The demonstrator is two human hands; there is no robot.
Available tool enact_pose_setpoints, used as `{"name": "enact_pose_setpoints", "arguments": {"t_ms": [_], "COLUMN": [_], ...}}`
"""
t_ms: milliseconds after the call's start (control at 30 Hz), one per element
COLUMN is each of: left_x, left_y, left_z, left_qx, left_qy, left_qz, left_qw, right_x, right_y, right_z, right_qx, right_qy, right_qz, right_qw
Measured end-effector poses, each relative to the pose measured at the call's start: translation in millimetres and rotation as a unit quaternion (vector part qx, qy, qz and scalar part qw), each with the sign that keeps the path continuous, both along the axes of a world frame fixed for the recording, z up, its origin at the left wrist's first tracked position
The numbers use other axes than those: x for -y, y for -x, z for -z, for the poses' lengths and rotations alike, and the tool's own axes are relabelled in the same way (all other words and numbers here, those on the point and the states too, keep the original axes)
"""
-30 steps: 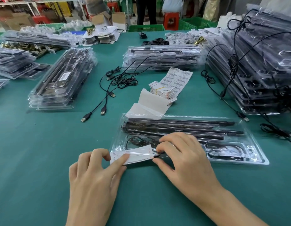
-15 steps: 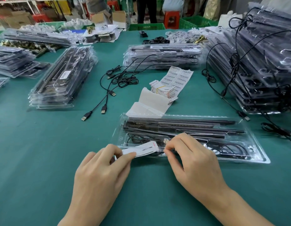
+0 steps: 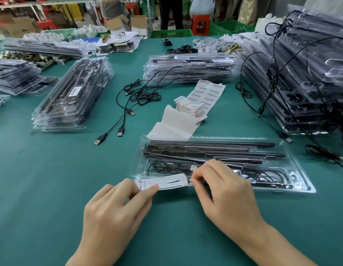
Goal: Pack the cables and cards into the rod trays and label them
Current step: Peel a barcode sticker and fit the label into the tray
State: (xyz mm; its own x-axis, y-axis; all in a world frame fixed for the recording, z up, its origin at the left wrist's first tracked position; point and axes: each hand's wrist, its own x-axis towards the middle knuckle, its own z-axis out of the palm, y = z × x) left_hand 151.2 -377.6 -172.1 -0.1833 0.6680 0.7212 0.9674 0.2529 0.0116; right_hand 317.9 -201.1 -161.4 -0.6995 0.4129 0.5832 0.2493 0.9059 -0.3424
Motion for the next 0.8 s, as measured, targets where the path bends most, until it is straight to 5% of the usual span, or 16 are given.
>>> {"name": "enact_pose_setpoints", "arguments": {"t_ms": [800], "left_x": [-4.0], "left_y": [-3.4], "left_z": [2.8], "left_qx": [0.003], "left_qy": [0.045], "left_qz": [-0.053], "left_qw": [0.998], "right_x": [1.9], "right_y": [-1.1], "right_z": [0.8], "right_qx": [0.021], "right_qy": [0.002], "right_qz": [0.001], "right_qw": [1.000]}}
